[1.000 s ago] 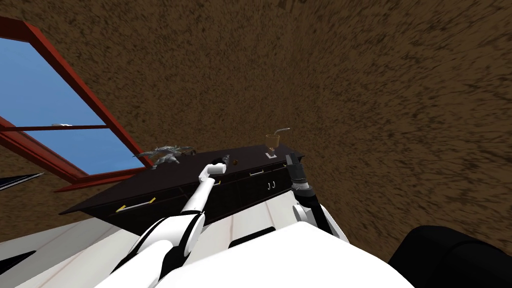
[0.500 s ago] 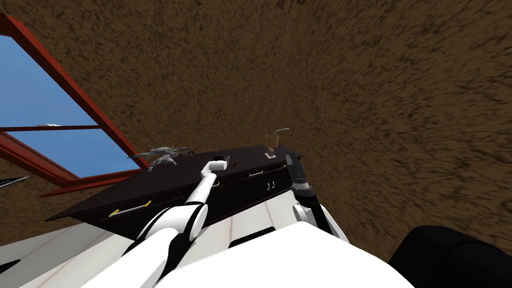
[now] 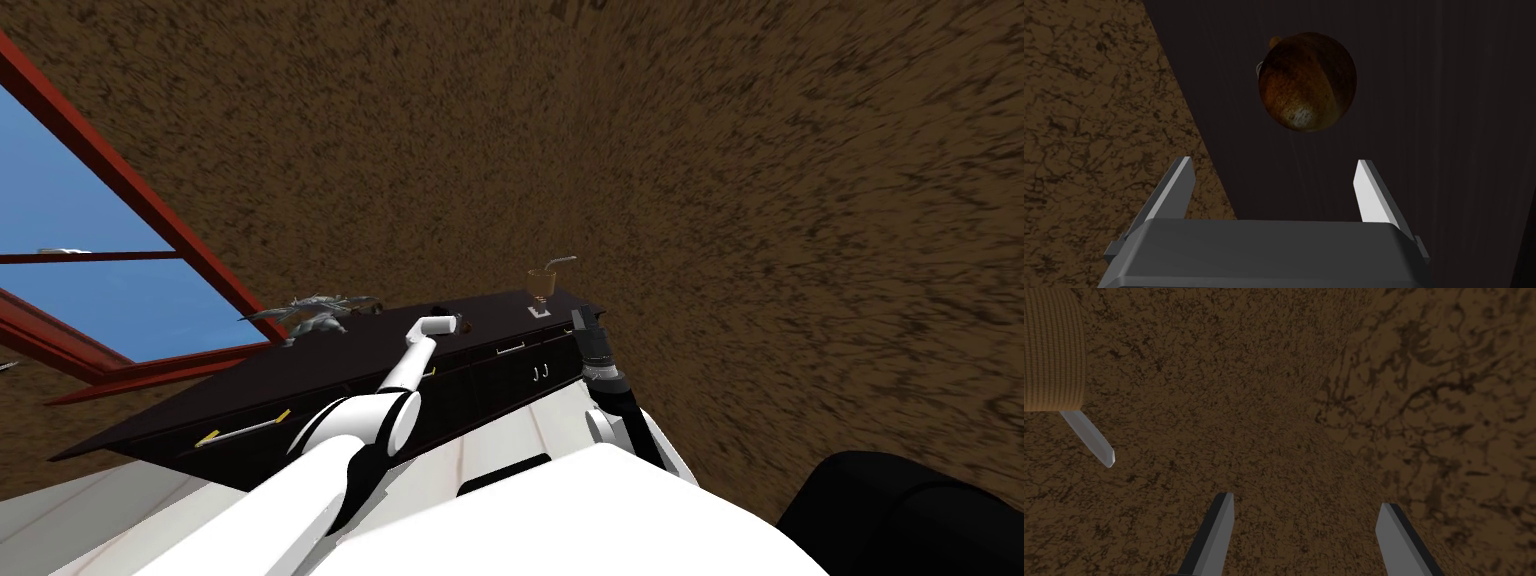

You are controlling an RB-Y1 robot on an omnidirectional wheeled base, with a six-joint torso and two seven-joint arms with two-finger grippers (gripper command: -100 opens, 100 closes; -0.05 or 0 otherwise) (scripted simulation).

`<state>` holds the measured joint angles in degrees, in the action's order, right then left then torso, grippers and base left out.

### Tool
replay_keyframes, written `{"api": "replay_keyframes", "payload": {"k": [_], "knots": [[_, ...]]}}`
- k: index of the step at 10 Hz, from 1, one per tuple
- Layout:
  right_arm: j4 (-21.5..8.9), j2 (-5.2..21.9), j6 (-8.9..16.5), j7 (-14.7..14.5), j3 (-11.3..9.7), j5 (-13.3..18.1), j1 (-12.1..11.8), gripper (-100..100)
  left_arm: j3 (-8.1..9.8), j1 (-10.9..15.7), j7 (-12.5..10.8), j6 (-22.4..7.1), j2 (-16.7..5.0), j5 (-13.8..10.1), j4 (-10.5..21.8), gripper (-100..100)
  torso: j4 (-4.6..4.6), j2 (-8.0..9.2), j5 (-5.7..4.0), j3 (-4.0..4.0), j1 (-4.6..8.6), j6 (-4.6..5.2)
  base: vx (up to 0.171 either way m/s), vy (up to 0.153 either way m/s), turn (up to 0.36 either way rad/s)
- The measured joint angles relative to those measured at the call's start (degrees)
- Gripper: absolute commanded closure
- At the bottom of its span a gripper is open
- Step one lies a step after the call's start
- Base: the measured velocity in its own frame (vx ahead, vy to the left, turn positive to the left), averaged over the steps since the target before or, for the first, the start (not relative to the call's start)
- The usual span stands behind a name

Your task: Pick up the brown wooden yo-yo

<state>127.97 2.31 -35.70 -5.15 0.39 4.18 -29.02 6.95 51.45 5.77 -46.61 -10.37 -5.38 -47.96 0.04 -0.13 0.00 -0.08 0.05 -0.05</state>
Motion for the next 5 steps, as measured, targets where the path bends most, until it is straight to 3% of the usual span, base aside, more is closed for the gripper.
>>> {"api": "replay_keyframes", "payload": {"k": [5], "knots": [[0.00, 0.00, 0.00, 0.00, 0.00, 0.00, 0.00, 0, 2.07, 4.98, 2.09, -5.36, 0.08, -0.90, 7.26, -100, 0.01, -0.06, 0.00, -0.03, -0.01, 0.00, 0.041, -0.007, -0.029]]}}
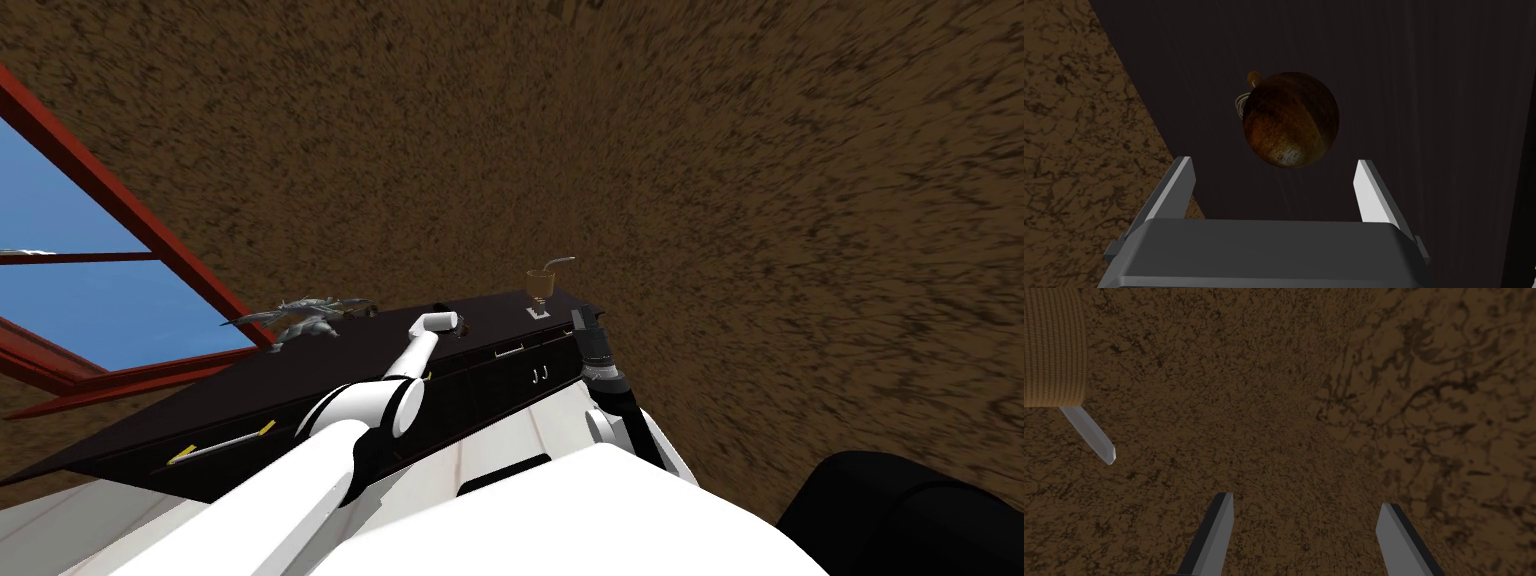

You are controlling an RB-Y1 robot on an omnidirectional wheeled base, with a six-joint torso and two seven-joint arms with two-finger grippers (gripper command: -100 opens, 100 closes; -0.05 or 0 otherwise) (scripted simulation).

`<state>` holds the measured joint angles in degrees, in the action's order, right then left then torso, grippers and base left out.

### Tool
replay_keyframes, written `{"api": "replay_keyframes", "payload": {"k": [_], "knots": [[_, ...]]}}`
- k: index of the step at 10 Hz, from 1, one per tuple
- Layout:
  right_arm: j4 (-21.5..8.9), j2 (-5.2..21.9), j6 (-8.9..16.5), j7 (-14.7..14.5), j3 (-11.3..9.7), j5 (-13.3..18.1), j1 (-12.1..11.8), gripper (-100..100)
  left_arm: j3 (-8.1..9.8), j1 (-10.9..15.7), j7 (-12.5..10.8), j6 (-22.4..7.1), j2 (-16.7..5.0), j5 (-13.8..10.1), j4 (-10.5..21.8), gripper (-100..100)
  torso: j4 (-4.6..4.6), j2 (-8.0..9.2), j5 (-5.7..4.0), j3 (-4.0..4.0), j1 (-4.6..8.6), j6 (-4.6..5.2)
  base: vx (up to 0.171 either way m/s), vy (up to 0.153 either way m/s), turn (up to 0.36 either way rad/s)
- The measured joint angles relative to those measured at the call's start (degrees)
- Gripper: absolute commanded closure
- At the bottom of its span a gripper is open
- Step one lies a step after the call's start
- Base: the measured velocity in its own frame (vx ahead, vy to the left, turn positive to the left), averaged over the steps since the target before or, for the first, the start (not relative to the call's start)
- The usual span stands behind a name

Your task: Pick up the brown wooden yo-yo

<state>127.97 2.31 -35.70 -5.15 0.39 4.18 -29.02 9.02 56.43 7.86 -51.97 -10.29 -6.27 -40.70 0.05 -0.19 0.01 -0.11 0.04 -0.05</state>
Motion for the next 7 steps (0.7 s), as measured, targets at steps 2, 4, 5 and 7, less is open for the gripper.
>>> {"api": "replay_keyframes", "payload": {"k": [2, 4, 5, 7], "knots": [[0.00, 0.00, 0.00, 0.00, 0.00, 0.00, 0.00, 0, 0.73, 0.90, 0.80, -2.11, 0.18, -0.25, 1.72, -100, 0.01, -0.05, 0.00, -0.03, 0.00, -0.01, 0.064, -0.004, -0.024], [0.00, 0.00, 0.00, 0.00, 0.00, 0.00, 0.00, 0, 1.00, 1.29, 1.11, -3.19, 0.25, -0.32, 2.53, 0, 0.01, 0.02, 0.00, 0.00, -0.01, -0.01, 0.018, -0.002, 0.000], [0.00, 0.00, 0.00, 0.00, 0.00, 0.00, 0.00, 0, 1.00, 1.29, 1.11, -3.17, 0.25, -0.32, 2.52, -100, -0.02, 0.11, 0.01, 0.06, -0.02, -0.01, 0.015, -0.043, -0.107], [0.00, -0.01, 0.00, 0.00, -0.01, 0.00, 0.01, 0, 1.95, 1.03, 3.01, -2.09, -1.93, -2.02, 4.24, -100, -0.02, 0.13, -0.04, 0.07, 0.18, 0.00, 0.013, -0.084, -0.105]]}}
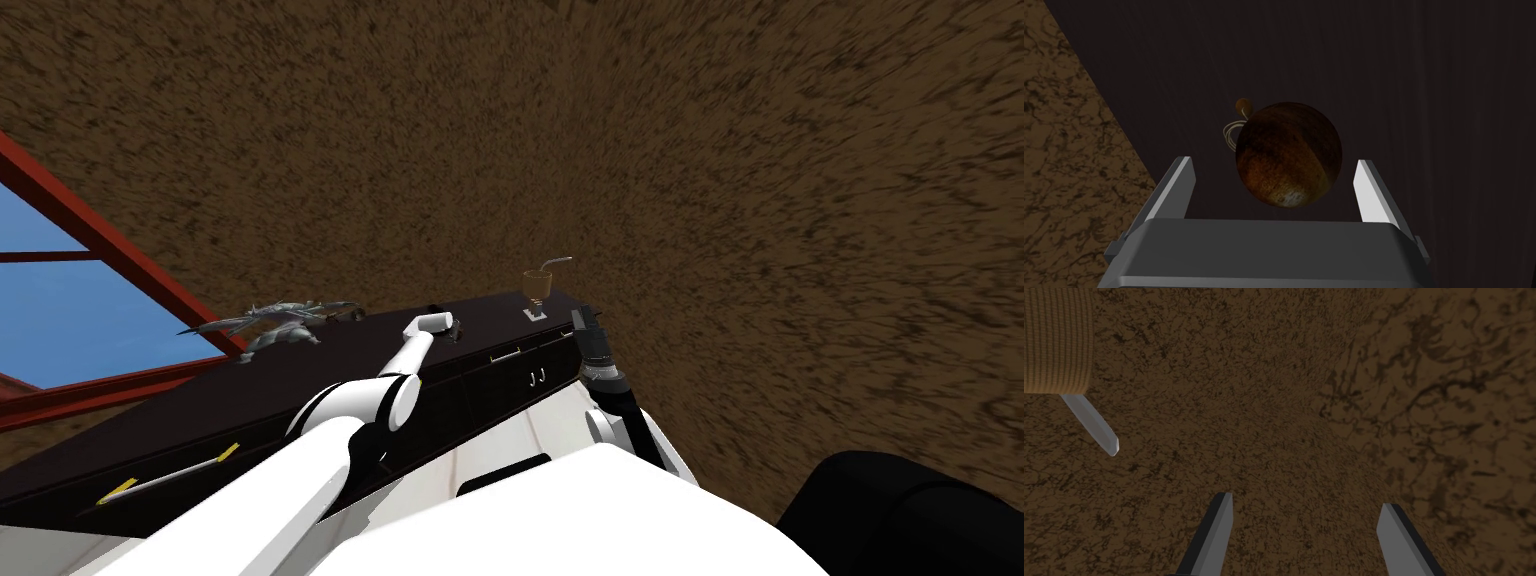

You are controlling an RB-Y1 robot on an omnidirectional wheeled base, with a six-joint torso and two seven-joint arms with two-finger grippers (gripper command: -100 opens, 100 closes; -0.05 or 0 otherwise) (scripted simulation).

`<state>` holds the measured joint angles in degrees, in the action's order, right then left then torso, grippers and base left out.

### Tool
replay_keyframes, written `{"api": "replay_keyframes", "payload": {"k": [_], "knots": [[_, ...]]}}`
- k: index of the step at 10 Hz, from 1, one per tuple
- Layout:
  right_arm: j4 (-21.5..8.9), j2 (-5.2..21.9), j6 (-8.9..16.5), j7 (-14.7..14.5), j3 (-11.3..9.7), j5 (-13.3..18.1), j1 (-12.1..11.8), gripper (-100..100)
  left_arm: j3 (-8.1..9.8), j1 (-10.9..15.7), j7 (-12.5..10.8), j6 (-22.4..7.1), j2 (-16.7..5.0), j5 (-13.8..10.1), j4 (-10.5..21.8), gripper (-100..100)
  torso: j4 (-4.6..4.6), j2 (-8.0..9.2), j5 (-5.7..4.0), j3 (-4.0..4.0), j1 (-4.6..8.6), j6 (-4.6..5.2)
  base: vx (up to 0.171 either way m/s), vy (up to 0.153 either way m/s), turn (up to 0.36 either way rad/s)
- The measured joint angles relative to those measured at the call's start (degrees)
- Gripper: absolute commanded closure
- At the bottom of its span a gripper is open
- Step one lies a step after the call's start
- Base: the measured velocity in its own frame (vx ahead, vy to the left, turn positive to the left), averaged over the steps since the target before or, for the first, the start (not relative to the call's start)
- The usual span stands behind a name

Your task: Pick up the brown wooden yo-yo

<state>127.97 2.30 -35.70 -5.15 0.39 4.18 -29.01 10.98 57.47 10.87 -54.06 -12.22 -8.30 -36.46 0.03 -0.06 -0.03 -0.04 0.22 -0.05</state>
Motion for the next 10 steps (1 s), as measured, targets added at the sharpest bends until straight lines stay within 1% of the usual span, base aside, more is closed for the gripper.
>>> {"api": "replay_keyframes", "payload": {"k": [1, 2, 3, 4, 5, 6, 7, 10], "knots": [[0.00, 0.00, 0.00, 0.00, 0.00, 0.00, 0.00, 0, 0.50, -1.63, 1.18, -0.20, -1.13, -0.93, -1.53, -100, 0.00, 0.00, -0.02, 0.00, 0.13, 0.01, 0.003, -0.076, -0.039], [0.00, 0.00, 0.00, 0.00, 0.00, 0.00, 0.00, 0, 0.78, -1.16, 1.83, 0.35, -1.77, -1.39, -0.09, -100, -0.01, 0.03, -0.03, 0.02, 0.09, 0.01, 0.000, -0.073, -0.085], [0.00, 0.00, 0.00, 0.00, 0.00, 0.00, 0.00, 0, 1.33, -1.97, 2.91, 0.39, -3.05, -2.41, -0.55, -100, -0.02, 0.05, -0.02, 0.03, 0.06, 0.00, 0.002, -0.050, -0.044], [0.00, 0.00, 0.00, 0.00, 0.00, 0.00, 0.00, 0, 1.65, -1.82, 3.73, 1.04, -3.72, -2.96, 0.69, -100, -0.02, 0.05, -0.01, 0.03, -0.01, 0.01, -0.002, -0.032, -0.050], [0.00, 0.00, 0.00, 0.00, 0.00, 0.00, 0.00, 0, 1.96, -1.11, 4.46, 2.39, -4.49, -3.54, 3.06, -100, -0.02, 0.06, 0.01, 0.04, -0.07, 0.00, 0.011, -0.063, -0.115], [0.00, 0.00, 0.00, 0.00, 0.00, 0.00, 0.00, 0, 2.50, -2.28, 5.52, 2.67, -5.65, -4.50, 2.41, -100, -0.01, 0.04, 0.00, 0.03, -0.01, 0.00, 0.007, -0.032, -0.013], [0.00, 0.00, 0.00, 0.00, 0.01, 0.00, 0.00, 0, 2.57, -2.44, 5.79, 2.62, -5.77, -4.62, 2.24, 100, -0.02, 0.04, 0.01, 0.03, -0.08, 0.00, -0.003, -0.005, 0.013], [0.00, 0.01, 0.00, 0.00, 0.01, 0.00, 0.00, 0, 2.57, -2.45, 5.75, 2.62, -5.75, -4.61, 2.28, 100, -0.04, 0.06, 0.03, 0.05, -0.19, 0.01, 0.000, 0.000, 0.000]]}}
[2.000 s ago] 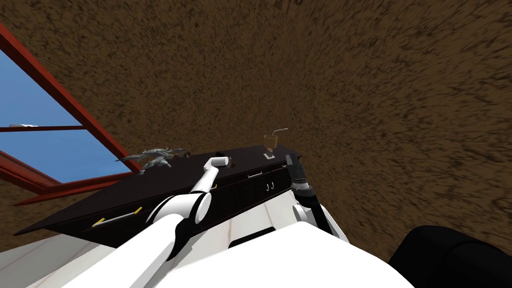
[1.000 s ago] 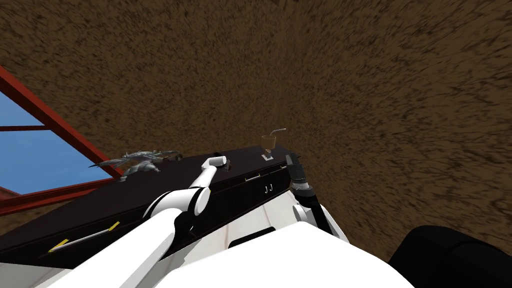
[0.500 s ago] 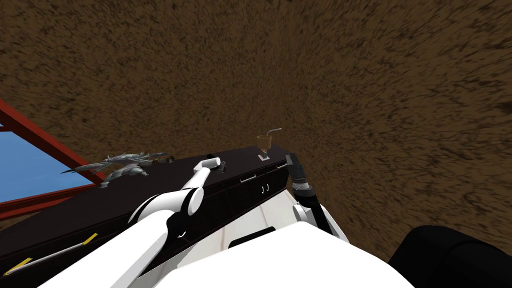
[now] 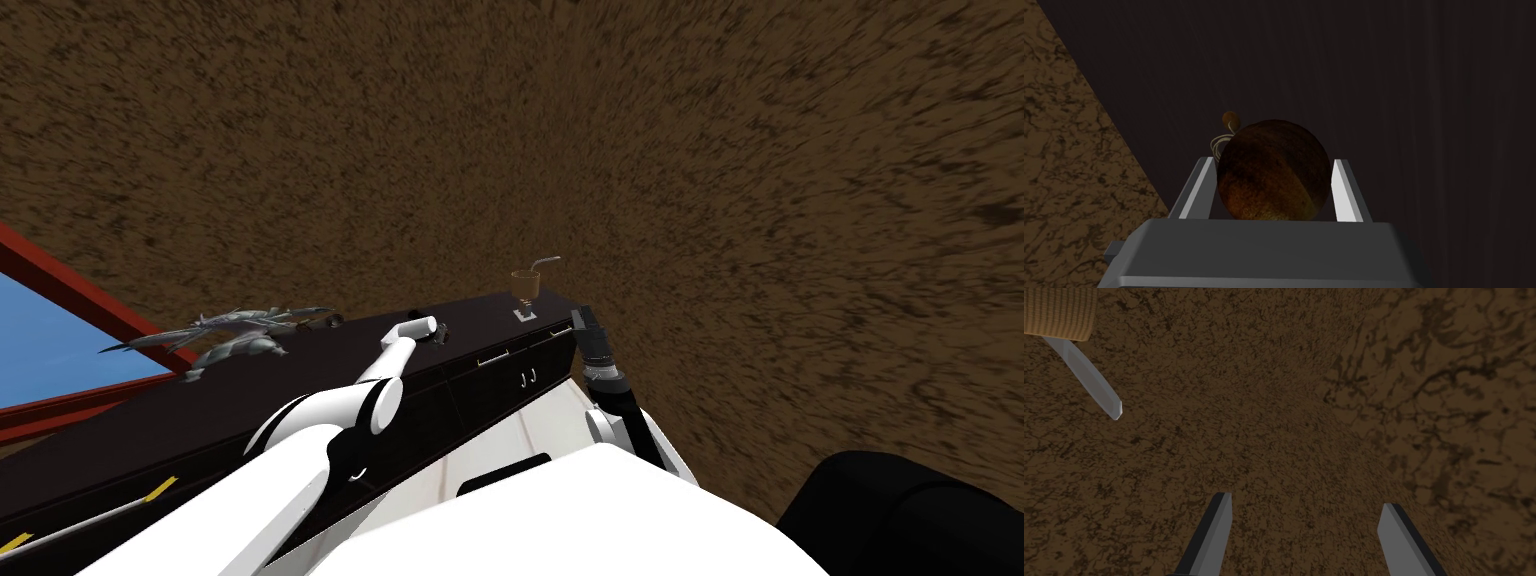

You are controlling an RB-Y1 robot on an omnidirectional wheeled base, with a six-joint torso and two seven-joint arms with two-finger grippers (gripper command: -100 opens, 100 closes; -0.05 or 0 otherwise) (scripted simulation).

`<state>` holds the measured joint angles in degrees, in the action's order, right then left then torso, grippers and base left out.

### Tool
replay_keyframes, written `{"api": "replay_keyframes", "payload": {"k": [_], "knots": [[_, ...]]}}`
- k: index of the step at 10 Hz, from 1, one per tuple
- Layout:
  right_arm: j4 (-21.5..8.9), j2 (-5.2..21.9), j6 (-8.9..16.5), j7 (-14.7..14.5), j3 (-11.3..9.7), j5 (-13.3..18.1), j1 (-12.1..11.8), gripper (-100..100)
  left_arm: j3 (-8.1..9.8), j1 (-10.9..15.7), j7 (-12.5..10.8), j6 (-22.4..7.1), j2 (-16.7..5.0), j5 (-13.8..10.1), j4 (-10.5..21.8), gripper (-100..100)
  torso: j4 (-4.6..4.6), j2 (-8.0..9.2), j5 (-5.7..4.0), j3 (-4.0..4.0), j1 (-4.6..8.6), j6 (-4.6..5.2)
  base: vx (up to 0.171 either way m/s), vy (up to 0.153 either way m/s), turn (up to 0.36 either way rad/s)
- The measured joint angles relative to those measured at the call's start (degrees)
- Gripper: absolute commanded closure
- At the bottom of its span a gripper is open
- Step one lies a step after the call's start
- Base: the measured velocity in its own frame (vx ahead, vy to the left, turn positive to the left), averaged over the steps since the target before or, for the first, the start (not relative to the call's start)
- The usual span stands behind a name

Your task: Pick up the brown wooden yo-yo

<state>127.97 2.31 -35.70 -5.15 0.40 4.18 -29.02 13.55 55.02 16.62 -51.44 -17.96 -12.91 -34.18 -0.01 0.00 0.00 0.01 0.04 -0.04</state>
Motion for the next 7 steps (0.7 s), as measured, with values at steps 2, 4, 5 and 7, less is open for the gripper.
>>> {"api": "replay_keyframes", "payload": {"k": [2, 4, 5, 7], "knots": [[0.00, 0.00, 0.00, 0.00, 0.00, 0.00, 0.00, 0, -0.01, -0.01, 0.01, -0.01, 0.01, 0.00, 0.01, 0, -0.01, 0.01, 0.00, 0.01, -0.01, -0.01, 0.000, 0.000, 0.000], [0.00, 0.01, 0.00, 0.00, 0.01, 0.00, 0.00, 0, -0.29, 2.21, -0.36, 0.46, 0.47, 0.47, 2.53, 100, -0.06, 0.07, 0.00, 0.06, -0.14, -0.03, -0.013, 0.055, 0.093], [0.00, 0.01, 0.00, 0.00, 0.00, 0.00, 0.00, 0, -0.64, 2.21, -1.08, 0.50, 1.24, 1.10, 2.13, 100, -0.03, 0.07, 0.04, 0.05, -0.20, -0.03, -0.001, 0.030, -0.005], [0.00, 0.01, 0.00, 0.00, 0.01, 0.00, 0.00, 0, -1.24, 1.62, -2.54, -0.93, 2.69, 2.23, -0.47, 100, -0.06, 0.10, 0.02, 0.08, -0.17, -0.03, -0.010, 0.064, 0.103]]}}
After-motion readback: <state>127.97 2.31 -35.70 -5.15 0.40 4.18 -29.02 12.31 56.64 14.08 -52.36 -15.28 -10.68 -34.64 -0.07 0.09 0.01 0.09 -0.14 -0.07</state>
